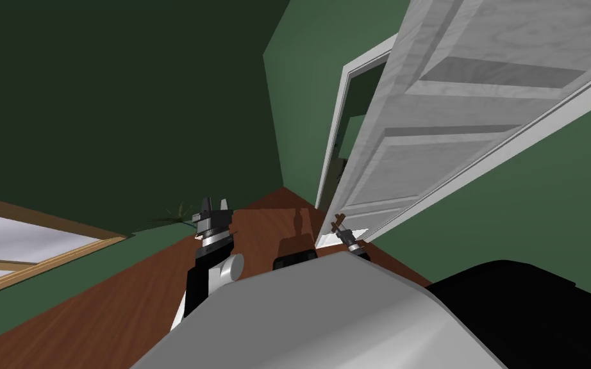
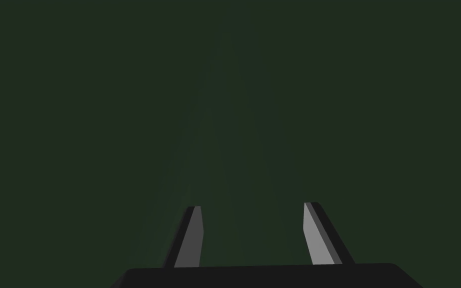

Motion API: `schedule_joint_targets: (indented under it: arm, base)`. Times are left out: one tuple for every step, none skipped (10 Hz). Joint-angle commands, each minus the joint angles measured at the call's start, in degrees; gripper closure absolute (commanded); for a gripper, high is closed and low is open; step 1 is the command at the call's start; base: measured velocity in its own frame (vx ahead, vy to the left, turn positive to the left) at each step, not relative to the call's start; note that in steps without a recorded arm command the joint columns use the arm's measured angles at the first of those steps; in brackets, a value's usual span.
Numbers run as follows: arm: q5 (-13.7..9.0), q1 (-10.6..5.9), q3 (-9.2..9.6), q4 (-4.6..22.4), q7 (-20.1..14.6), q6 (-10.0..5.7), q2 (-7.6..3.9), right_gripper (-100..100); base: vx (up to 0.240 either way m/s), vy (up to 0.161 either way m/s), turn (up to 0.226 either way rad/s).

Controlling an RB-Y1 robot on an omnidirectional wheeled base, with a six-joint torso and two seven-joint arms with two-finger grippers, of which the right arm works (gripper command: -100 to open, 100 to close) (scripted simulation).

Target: Pull the door open

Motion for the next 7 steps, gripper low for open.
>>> schedule_joint_targets:
  arm:
    - [0.0,0.0,0.0,0.0,0.0,0.0,0.0,100]
    - [0.38,0.08,0.38,0.61,-0.55,-0.77,-0.32,100]
    - [0.45,0.06,0.44,0.76,-0.69,-0.98,-0.42,100]
    - [0.7,0.02,0.64,1.3,-1.15,-1.69,-0.74,100]
    - [0.88,-0.01,0.79,1.69,-1.5,-2.21,-0.98,100]
    - [1.07,-0.05,0.94,2.1,-1.85,-2.74,-1.23,100]
    - [1.25,-0.08,1.09,2.5,-2.19,-3.27,-1.47,100]
  base:
    - [-0.087,-0.015,0.022]
    - [-0.139,-0.036,0.143]
    - [-0.193,-0.053,0.128]
    - [-0.208,-0.055,0.142]
    - [-0.227,-0.061,0.173]
    - [-0.21,-0.048,0.136]
    - [-0.204,-0.026,0.11]
